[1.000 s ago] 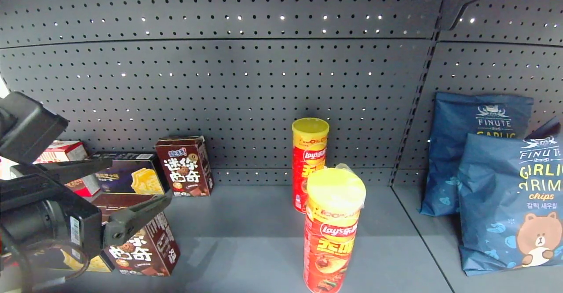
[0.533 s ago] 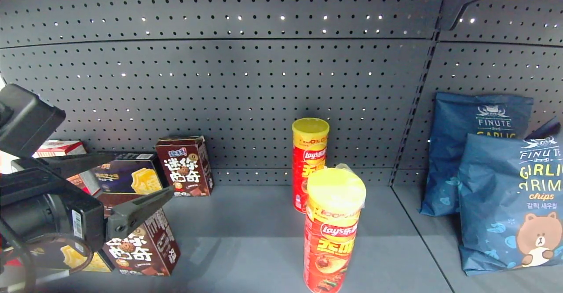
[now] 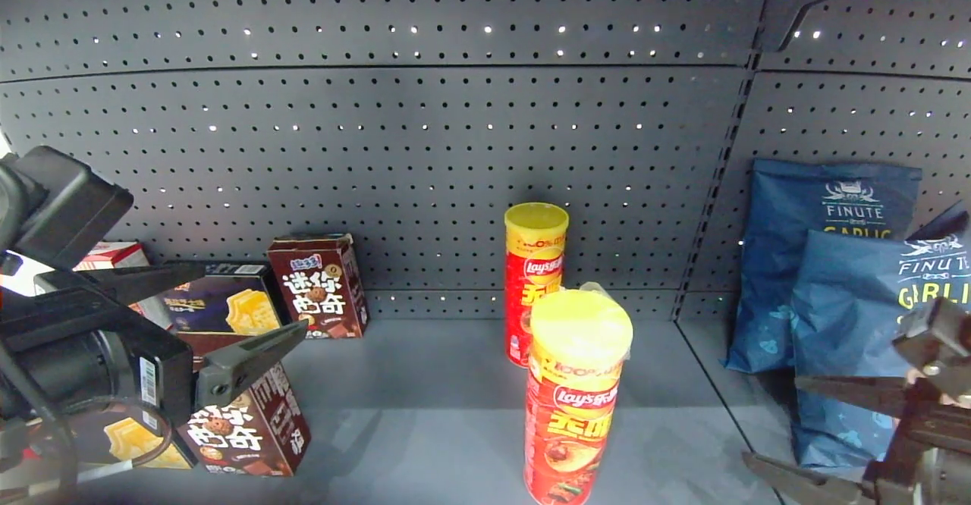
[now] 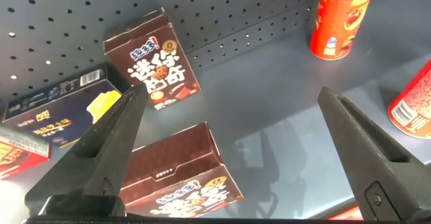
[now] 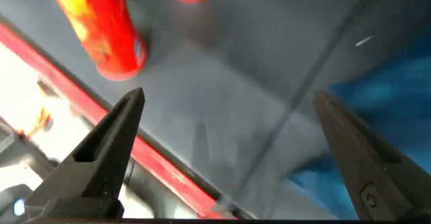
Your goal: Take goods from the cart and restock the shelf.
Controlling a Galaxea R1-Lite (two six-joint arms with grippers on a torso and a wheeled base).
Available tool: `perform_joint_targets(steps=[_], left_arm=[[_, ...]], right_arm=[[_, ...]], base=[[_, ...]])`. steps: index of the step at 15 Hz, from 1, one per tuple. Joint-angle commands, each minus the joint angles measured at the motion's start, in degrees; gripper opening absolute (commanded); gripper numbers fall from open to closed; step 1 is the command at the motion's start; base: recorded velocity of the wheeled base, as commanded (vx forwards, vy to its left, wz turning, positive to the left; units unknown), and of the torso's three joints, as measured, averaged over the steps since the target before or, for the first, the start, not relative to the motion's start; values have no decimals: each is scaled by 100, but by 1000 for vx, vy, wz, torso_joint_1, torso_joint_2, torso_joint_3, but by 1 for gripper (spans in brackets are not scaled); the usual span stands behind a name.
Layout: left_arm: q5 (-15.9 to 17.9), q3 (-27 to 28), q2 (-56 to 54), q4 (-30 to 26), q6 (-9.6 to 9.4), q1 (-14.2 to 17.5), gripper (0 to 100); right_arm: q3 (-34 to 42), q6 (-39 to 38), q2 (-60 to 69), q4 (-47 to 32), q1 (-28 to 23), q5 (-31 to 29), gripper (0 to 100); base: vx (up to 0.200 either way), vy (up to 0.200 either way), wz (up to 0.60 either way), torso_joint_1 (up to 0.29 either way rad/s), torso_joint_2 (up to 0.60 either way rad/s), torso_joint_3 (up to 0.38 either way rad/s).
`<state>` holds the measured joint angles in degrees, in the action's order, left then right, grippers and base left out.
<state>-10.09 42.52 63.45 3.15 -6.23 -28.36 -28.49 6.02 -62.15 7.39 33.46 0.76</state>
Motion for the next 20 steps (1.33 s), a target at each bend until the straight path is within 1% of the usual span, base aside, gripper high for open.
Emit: perform_joint_targets(steps=[1, 7, 10, 14, 17, 19, 20], left_arm=[[-1, -7, 27, 2, -1, 5, 100], [-1, 55, 44, 11, -1, 5, 100], [7, 46, 36, 11, -1, 5, 100], [16, 46, 36, 19, -1, 5, 100], [25, 46, 71, 213, 8, 5, 100], [25, 46, 71, 213, 8, 5, 100], [25, 46, 71, 213, 16, 5, 100]], right_arm=[[19, -22, -737, 61, 169, -23, 100], [-447, -22, -1361, 79, 204, -49, 100], [-632, -31, -1643, 96, 398, -58, 100], [-957, -31, -2073, 105, 468, -58, 100], [-1194, -31, -2363, 114, 582, -58, 100], [-1299, -31, -2522, 123, 670, -67, 100], [-1299, -31, -2574, 167, 705, -181, 100]], base=[[0, 0, 0, 0, 0, 0], [0, 0, 0, 0, 0, 0], [0, 0, 0, 0, 0, 0], [0, 0, 0, 0, 0, 0], [0, 0, 0, 0, 0, 0], [0, 0, 0, 0, 0, 0], [0, 0, 0, 0, 0, 0]])
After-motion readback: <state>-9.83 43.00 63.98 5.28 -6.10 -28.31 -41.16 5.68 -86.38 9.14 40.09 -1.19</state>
